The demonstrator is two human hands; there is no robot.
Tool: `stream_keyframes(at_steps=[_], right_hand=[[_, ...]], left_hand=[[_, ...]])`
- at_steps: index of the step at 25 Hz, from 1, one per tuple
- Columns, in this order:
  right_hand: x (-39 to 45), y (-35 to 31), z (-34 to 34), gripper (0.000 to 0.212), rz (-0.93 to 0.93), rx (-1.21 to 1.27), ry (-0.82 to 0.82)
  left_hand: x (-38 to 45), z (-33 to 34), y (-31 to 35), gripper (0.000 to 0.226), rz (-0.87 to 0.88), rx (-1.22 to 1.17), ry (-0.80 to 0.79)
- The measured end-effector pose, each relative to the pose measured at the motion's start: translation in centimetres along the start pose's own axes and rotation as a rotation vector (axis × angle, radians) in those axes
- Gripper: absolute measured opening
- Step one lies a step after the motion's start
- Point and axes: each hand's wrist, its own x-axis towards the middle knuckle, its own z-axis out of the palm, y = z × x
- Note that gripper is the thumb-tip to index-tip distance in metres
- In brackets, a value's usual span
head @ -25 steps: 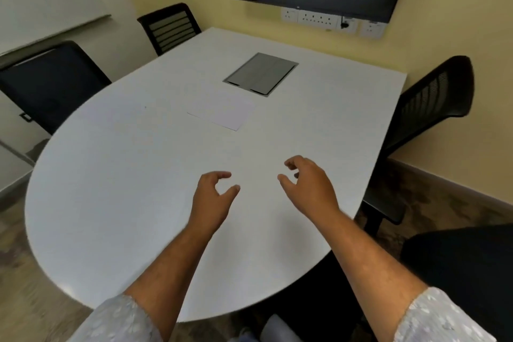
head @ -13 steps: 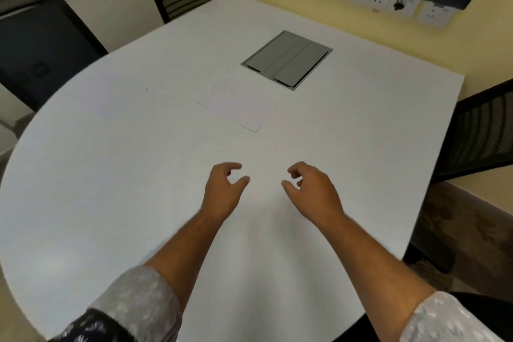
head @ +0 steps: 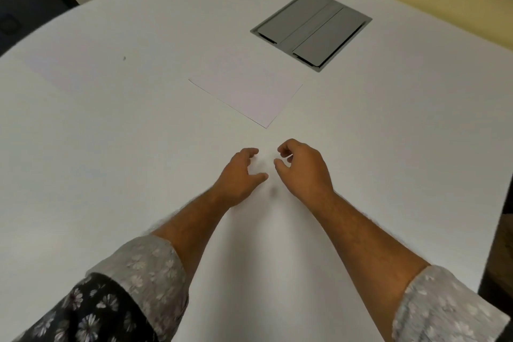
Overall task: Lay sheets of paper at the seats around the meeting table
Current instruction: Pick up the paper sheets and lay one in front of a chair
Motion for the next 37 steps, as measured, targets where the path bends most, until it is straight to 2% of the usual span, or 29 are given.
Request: stream_keyframes(at_steps=[4, 7, 11, 15, 17, 22, 26, 33, 37], right_hand=[[4.0, 0.2, 2.9, 0.028, -0.07, 0.006, 0.009], [6.6, -0.1, 4.3, 0.029, -0.068, 0.014, 0.029], [9.7, 1.4, 5.8, 0.033, -0.073, 0.042, 0.075], [11.6, 3.6, 7.0, 0.048, -0.115, -0.027, 0.22], [12.5, 4.0, 7.8, 0.049, -0.156, -0.099, 0.259], [12.7, 3.9, 8.5, 0.041, -0.208, -0.222, 0.267], [12.5, 3.8, 8.5, 0.031, -0.245, -0.288, 0.254], [12.6, 3.9, 8.4, 0.02, -0.304, -0.171, 0.328], [12.7, 4.3, 8.2, 0.014, -0.277, 0.023, 0.432]], left_hand=[[1.8, 1.3, -2.4, 0.075, 0.128, 0.381, 0.005], [3.3, 1.6, -2.2, 0.064, 0.202, 0.434, 0.085], [6.3, 2.0, -2.5, 0.036, 0.27, 0.309, 0.295], [9.0, 2.5, -3.1, 0.022, 0.262, 0.212, 0.486], [10.6, 2.4, -3.1, 0.018, 0.248, 0.175, 0.561], [13.2, 1.8, -2.4, 0.016, 0.192, 0.098, 0.589], [12.9, 2.2, -2.3, 0.015, 0.212, 0.085, 0.612], [12.7, 2.3, -2.2, 0.021, 0.297, -0.021, 0.63], [12.8, 2.6, -2.0, 0.031, 0.35, 0.109, 0.668]])
